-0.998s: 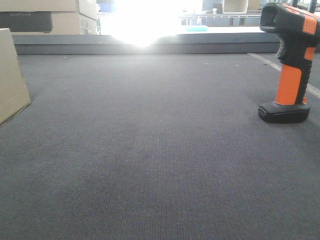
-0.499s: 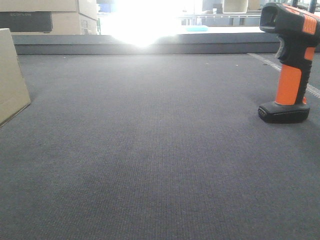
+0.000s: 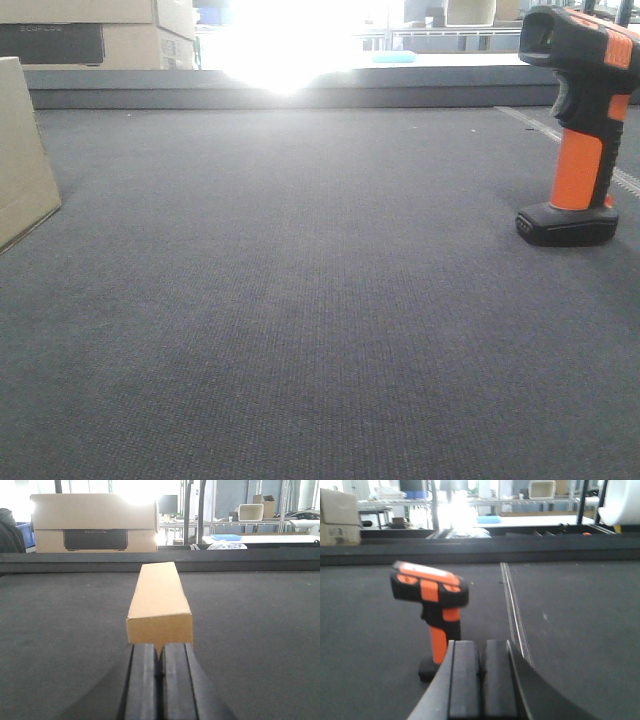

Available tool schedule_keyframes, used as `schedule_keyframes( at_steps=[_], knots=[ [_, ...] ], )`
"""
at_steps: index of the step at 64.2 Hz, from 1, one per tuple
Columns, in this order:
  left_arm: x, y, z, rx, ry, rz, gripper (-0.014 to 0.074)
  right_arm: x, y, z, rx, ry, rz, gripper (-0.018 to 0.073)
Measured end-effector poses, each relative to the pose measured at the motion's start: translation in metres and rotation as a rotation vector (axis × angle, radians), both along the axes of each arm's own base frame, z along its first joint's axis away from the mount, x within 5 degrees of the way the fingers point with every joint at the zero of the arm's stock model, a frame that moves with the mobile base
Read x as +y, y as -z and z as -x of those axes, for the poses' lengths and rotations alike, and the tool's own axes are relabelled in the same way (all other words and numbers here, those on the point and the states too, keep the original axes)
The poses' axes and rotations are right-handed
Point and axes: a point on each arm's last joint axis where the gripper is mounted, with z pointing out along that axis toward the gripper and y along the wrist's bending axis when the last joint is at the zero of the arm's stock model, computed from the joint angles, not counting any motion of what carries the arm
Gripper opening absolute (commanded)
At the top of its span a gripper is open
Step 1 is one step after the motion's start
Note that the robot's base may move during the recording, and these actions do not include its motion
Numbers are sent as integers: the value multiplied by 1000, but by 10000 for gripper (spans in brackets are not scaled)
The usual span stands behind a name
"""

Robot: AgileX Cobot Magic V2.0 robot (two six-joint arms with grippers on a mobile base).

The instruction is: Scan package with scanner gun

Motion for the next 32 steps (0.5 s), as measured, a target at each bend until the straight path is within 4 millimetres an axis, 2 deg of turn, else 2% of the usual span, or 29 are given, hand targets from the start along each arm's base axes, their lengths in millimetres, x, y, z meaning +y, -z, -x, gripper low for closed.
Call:
schedule_keyframes(
  at_steps=[20,32],
  knots=[
    [0,0,0,-2,0,0,-111,0,57,-3,125,0,-15,-154],
    [0,-1,0,-10,0,0,-111,-3,61,-3,156,21,96,-154]
  ],
)
